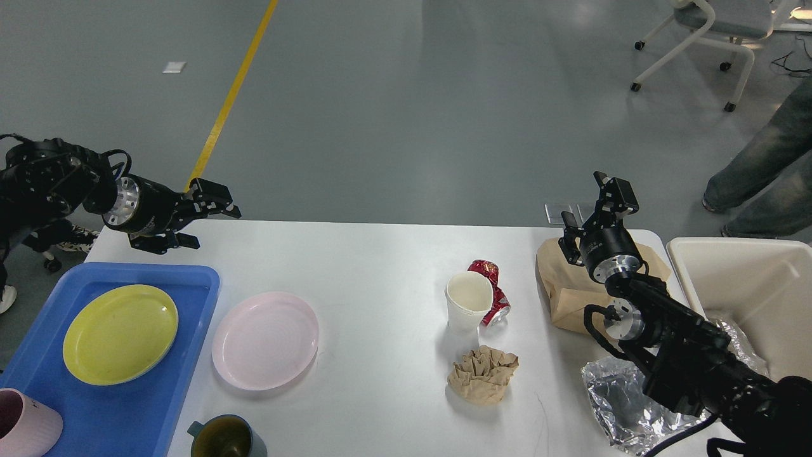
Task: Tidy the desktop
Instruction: 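Raise the left gripper and move it over the blue tray, then lower the left gripper onto the dark mug near the tray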
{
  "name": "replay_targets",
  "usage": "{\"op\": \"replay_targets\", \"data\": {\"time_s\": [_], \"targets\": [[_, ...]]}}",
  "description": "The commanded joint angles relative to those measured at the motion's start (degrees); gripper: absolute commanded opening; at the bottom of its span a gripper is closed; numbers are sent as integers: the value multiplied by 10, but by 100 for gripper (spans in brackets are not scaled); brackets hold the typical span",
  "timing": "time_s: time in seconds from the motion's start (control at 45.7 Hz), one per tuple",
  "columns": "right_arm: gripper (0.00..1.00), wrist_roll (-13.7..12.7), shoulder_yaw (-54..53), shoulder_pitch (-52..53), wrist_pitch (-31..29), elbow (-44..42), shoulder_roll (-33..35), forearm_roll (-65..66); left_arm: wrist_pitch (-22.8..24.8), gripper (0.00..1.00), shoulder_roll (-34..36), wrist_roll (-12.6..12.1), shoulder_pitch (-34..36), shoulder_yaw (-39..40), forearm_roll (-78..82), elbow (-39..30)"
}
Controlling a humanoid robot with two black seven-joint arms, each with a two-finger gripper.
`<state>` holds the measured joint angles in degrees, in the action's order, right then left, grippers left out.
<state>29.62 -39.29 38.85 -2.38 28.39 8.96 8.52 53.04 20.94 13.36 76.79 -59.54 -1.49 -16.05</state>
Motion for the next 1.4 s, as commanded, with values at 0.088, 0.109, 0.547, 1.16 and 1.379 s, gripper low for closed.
{"op": "replay_targets", "data": {"time_s": [0.088,0.109,0.547,1.16,1.379], "targets": [[100,0,0,0,0,0,0,0,20,96,-49,0,114,-163,35,-64],[100,0,0,0,-1,0,0,0,20,96,-54,1,122,-173,40,-75],[100,0,0,0,-1,0,0,0,20,96,-70,1,215,-247,72,-318],[100,0,0,0,0,0,0,0,20,96,-101,-1,227,-249,85,-498],[100,0,0,0,0,0,0,0,20,96,-120,-1,209,-248,86,-512]]}}
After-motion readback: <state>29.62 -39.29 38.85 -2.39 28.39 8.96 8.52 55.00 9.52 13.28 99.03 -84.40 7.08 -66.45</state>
